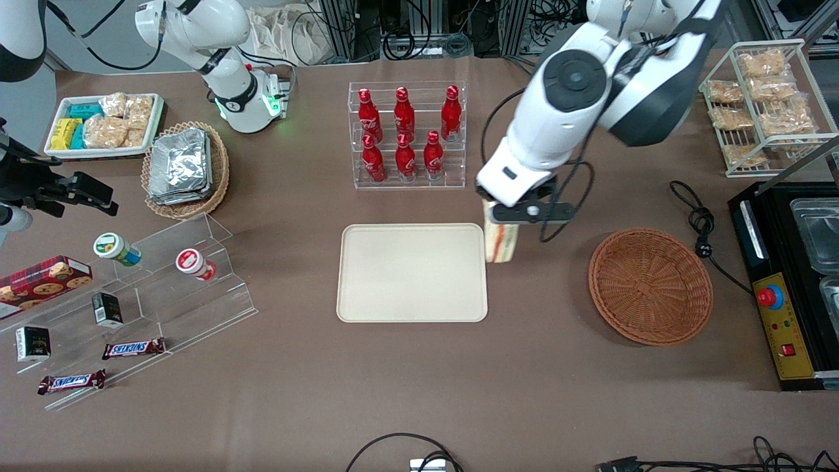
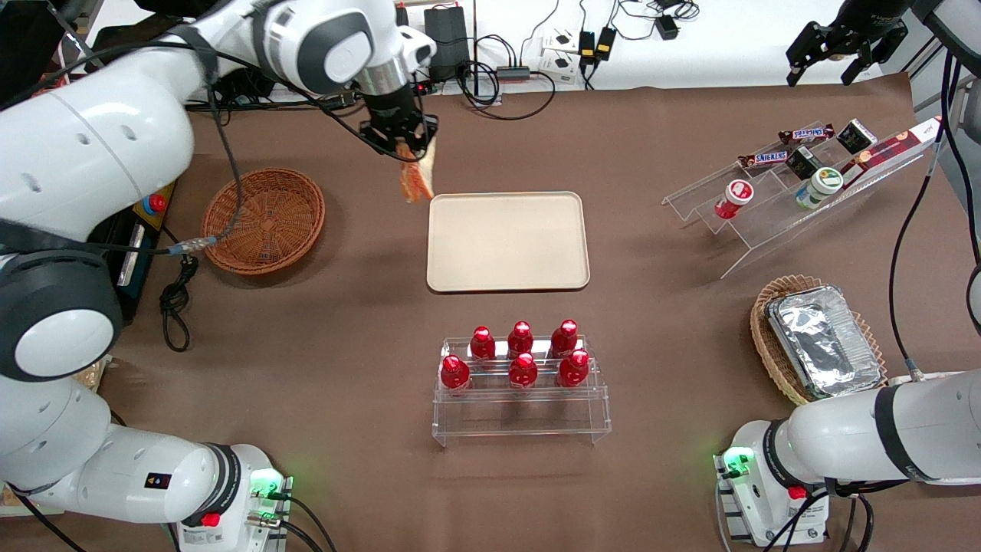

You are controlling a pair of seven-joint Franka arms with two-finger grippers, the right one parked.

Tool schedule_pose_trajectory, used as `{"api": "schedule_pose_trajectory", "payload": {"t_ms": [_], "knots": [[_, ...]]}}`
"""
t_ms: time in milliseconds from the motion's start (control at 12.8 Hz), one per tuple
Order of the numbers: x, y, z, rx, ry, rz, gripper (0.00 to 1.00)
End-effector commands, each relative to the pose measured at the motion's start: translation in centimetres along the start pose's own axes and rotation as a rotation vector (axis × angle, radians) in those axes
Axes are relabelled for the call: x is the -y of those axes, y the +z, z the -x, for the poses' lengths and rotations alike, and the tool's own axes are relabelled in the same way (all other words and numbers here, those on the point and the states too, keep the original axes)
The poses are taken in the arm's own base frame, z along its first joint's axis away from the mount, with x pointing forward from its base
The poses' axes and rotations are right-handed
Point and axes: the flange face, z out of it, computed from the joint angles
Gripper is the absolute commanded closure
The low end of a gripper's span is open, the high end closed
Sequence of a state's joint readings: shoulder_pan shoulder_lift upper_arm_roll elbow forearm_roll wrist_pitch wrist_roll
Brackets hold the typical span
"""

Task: Place sandwich from basket to tray
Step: 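Lift the sandwich out of the basket and carry it toward the white tray, then lower the held sandwich onto the white tray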

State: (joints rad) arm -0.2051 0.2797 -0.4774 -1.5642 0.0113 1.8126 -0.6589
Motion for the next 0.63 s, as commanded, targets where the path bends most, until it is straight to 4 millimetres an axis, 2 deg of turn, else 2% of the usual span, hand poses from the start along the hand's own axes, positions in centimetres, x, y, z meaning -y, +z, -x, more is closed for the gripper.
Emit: {"api": "schedule_pose_trajectory", "payload": {"t_ms": [0,78,157,391,548], "knots": [[-1.1,4.6,-1.8,0.016,0.114,-0.023,1.0],[-1.9,6.8,-2.1,0.006,0.145,-0.048,1.0],[-2.0,9.0,-2.5,0.019,0.147,-0.057,1.0],[-1.2,14.1,-3.5,0.04,0.165,-0.117,1.0],[-2.0,18.2,-4.3,0.003,0.149,-0.139,1.0]]}}
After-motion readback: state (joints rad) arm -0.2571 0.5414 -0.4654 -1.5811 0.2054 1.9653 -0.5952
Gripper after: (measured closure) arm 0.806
